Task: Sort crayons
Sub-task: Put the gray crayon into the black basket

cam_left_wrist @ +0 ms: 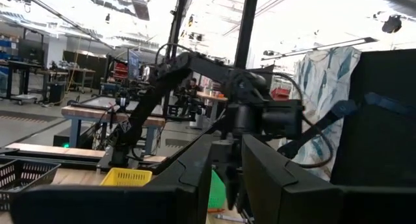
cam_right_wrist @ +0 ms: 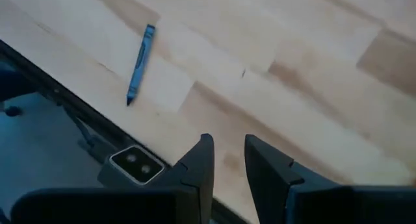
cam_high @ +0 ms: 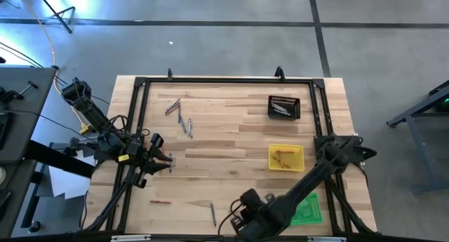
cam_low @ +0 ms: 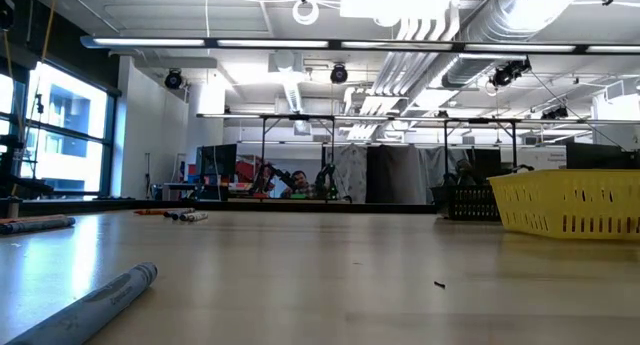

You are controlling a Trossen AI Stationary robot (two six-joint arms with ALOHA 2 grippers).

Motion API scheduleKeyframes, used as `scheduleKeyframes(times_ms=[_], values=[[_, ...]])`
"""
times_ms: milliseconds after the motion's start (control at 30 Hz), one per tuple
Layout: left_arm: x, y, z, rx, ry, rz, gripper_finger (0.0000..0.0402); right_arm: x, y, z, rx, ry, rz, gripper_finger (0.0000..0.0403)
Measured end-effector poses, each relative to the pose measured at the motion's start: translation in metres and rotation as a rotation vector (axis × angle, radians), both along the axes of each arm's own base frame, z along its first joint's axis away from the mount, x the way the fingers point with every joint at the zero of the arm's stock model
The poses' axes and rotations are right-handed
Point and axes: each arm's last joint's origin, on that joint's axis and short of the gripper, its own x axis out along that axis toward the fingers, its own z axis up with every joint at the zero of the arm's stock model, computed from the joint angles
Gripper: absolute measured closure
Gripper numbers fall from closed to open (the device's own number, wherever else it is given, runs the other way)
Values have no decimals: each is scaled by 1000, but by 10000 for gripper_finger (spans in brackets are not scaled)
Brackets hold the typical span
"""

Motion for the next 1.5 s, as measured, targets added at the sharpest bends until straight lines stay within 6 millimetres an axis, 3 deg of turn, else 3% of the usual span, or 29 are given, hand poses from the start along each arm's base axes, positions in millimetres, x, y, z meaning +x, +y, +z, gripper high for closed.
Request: scheduleKeyframes(times_ms=[333, 733, 800, 933, 1133, 1500], values=[[0, 0, 0, 3, 3, 0, 328, -6, 26, -2, 90, 173, -142, 322], [0, 0, 0, 4, 3, 0, 328, -46, 63, -9, 200, 257, -328, 322], [0, 0, 0, 4, 3, 0, 328, -50, 68, -13, 201, 268, -340, 322], [0, 0, 0, 4, 3, 0, 328, -47, 77, -40, 215, 385, -326, 322], [0, 0, -1, 4, 4, 0, 328, -44, 81, -56, 216, 426, -295, 322], [0, 0, -1, 5, 4, 0, 328, -41, 78, -57, 136, 328, -275, 322]])
